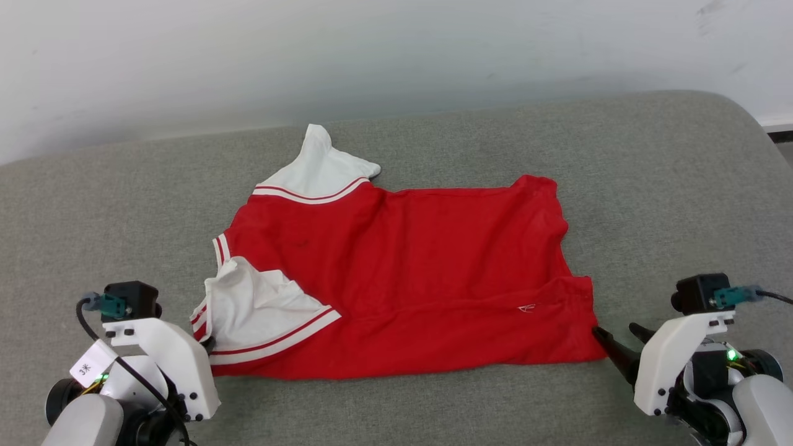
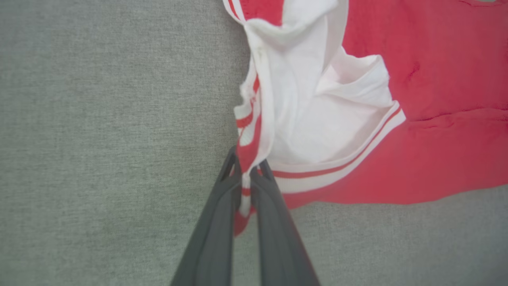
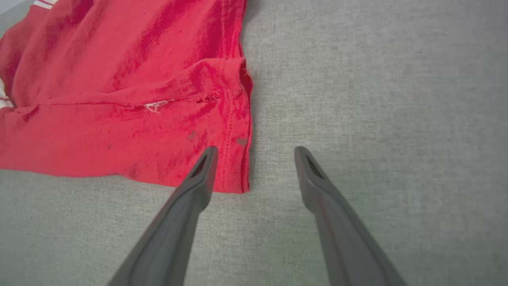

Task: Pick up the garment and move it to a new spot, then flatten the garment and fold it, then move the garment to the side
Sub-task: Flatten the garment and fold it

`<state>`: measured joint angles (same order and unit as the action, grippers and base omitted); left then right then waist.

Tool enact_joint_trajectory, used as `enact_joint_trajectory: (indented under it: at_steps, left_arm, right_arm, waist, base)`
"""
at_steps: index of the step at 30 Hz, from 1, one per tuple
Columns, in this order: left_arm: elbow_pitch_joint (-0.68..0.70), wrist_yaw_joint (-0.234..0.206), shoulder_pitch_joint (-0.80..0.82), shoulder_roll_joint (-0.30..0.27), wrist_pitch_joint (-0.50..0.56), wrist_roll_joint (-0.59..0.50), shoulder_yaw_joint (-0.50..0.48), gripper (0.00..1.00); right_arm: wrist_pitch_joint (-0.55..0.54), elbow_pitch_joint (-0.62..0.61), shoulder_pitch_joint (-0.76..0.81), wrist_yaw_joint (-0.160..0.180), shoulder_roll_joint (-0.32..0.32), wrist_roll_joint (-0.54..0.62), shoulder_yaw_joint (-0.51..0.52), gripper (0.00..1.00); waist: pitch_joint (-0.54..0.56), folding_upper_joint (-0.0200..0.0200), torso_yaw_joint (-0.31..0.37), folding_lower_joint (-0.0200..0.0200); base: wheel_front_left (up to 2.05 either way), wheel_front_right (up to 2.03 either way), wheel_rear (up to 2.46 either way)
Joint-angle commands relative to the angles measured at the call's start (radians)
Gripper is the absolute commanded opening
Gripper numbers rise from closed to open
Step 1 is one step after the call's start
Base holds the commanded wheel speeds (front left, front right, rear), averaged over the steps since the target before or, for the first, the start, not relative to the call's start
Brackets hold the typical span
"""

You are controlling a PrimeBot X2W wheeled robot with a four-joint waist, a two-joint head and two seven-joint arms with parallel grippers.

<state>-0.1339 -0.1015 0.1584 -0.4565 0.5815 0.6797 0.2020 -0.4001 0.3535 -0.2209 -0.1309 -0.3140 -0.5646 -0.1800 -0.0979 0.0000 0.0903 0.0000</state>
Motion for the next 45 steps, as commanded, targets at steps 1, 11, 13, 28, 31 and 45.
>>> enact_joint_trajectory:
  at_steps: [1, 11, 13, 28, 31, 45]
  left_arm:
    - [0.038, -0.011, -0.011, 0.000, -0.006, -0.010, 0.002, 0.00]
    - [0.148, -0.036, 0.008, 0.019, -0.012, -0.041, 0.034, 0.00]
    - [0.148, -0.038, 0.004, 0.021, -0.017, -0.041, 0.034, 0.00]
    - [0.149, -0.072, -0.133, 0.033, -0.103, -0.026, 0.000, 0.00]
    - [0.173, -0.094, -0.200, 0.028, -0.109, -0.024, -0.012, 0.00]
    - [0.154, -0.108, -0.331, 0.074, -0.128, 0.027, -0.009, 0.18]
  right_arm:
    - [-0.055, -0.017, -0.024, 0.000, -0.007, -0.008, -0.011, 1.00]
    - [-0.246, 0.084, -0.104, 0.000, 0.011, 0.011, -0.074, 1.00]
    - [-0.271, 0.104, -0.104, -0.001, 0.023, -0.003, -0.106, 1.00]
    - [-0.206, 0.043, -0.070, -0.001, -0.033, -0.055, -0.110, 0.00]
    - [-0.217, 0.010, -0.025, 0.000, -0.041, -0.052, -0.105, 0.00]
    - [-0.234, -0.085, 0.190, 0.000, 0.013, -0.012, 0.010, 1.00]
  waist:
    - [-0.013, 0.0000, -0.014, 0.0000]
    - [-0.079, 0.0000, -0.062, 0.0000]
    - [-0.084, 0.0000, -0.066, 0.0000]
    - [0.031, 0.0000, -0.045, 0.0000]
    - [0.069, 0.0000, -0.039, 0.0000]
    - [0.113, 0.0000, -0.049, 0.0000]
  base:
    - [0.00, 0.00, 0.00]
    - [0.00, 0.00, 0.00]
    - [0.00, 0.00, 0.00]
    - [0.00, 0.00, 0.00]
    - [0.00, 0.00, 0.00]
    - [0.00, 0.00, 0.00]
